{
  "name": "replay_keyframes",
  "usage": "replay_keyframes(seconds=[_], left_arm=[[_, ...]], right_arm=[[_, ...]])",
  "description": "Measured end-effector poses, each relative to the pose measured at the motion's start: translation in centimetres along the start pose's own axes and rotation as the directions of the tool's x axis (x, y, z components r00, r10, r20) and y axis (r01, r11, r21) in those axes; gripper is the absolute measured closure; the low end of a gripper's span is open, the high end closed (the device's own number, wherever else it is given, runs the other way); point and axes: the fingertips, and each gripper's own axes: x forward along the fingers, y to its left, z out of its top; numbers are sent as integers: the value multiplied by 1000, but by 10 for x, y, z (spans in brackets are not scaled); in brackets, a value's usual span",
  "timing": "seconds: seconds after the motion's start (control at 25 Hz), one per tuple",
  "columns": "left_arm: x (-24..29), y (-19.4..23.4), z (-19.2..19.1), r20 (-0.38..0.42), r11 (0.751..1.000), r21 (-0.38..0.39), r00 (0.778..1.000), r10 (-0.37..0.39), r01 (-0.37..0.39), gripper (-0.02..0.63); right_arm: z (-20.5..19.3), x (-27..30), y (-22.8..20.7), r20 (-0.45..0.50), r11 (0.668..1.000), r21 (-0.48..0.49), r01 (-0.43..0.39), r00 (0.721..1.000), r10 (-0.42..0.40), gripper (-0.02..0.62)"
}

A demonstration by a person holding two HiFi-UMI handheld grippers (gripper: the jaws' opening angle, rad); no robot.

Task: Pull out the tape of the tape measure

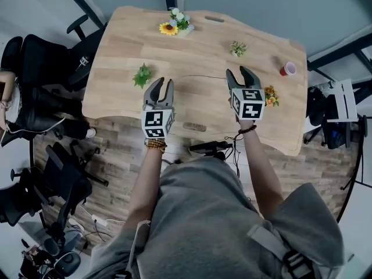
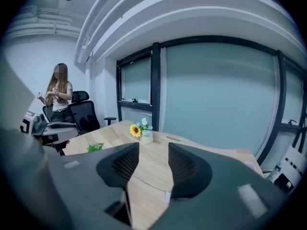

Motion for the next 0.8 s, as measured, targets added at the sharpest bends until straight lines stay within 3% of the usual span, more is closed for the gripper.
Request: replay_keyframes(seconds=[0.52,0.8], left_arm=[[-28,-30,91,201,996,90,979,-32,14,531],[-42,-42,105,236,994,112,971,-36,9,552]], right_arm=[[62,-63,49,204,996,-85,32,979,-14,471],[73,-87,74,257,993,-111,36,966,-6,515]])
